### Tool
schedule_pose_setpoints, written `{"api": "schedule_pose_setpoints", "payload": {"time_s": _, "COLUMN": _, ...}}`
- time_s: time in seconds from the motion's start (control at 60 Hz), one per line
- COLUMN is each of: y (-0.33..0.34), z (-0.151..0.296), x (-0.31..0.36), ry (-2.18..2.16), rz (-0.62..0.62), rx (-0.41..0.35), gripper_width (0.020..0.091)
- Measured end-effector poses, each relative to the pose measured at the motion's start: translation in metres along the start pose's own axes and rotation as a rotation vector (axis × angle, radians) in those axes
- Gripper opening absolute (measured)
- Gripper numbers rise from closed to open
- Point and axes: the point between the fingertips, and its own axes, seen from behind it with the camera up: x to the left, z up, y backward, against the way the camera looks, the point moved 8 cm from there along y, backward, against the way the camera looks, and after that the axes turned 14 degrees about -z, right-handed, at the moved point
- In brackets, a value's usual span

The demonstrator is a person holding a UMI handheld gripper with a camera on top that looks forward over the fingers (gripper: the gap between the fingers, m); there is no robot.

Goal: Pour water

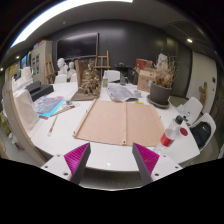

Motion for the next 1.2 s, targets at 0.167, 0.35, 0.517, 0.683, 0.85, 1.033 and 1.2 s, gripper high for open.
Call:
{"api": "schedule_pose_setpoints", "payload": {"time_s": 0.167, "y": -0.014, "z": -0.019, "x": -0.049, "ry": -0.019, "rz": -0.088, "rx": -0.001, "gripper_width": 0.0858}}
{"api": "schedule_pose_setpoints", "payload": {"time_s": 0.35, "y": -0.05, "z": -0.056, "x": -0.134, "ry": -0.053, "rz": -0.19, "rx": -0.005, "gripper_width": 0.0855}}
{"api": "schedule_pose_setpoints", "payload": {"time_s": 0.517, "y": -0.101, "z": -0.073, "x": -0.179, "ry": -0.111, "rz": -0.231, "rx": -0.054, "gripper_width": 0.0858}}
{"api": "schedule_pose_setpoints", "payload": {"time_s": 0.683, "y": -0.158, "z": -0.073, "x": -0.19, "ry": -0.14, "rz": -0.2, "rx": -0.107, "gripper_width": 0.0859}}
{"api": "schedule_pose_setpoints", "payload": {"time_s": 0.85, "y": -0.197, "z": -0.07, "x": -0.187, "ry": -0.171, "rz": -0.139, "rx": -0.132, "gripper_width": 0.0733}}
{"api": "schedule_pose_setpoints", "payload": {"time_s": 1.033, "y": -0.211, "z": -0.067, "x": -0.187, "ry": -0.163, "rz": -0.148, "rx": -0.166, "gripper_width": 0.0428}}
{"api": "schedule_pose_setpoints", "payload": {"time_s": 1.2, "y": -0.212, "z": -0.069, "x": -0.188, "ry": -0.165, "rz": -0.14, "rx": -0.162, "gripper_width": 0.0243}}
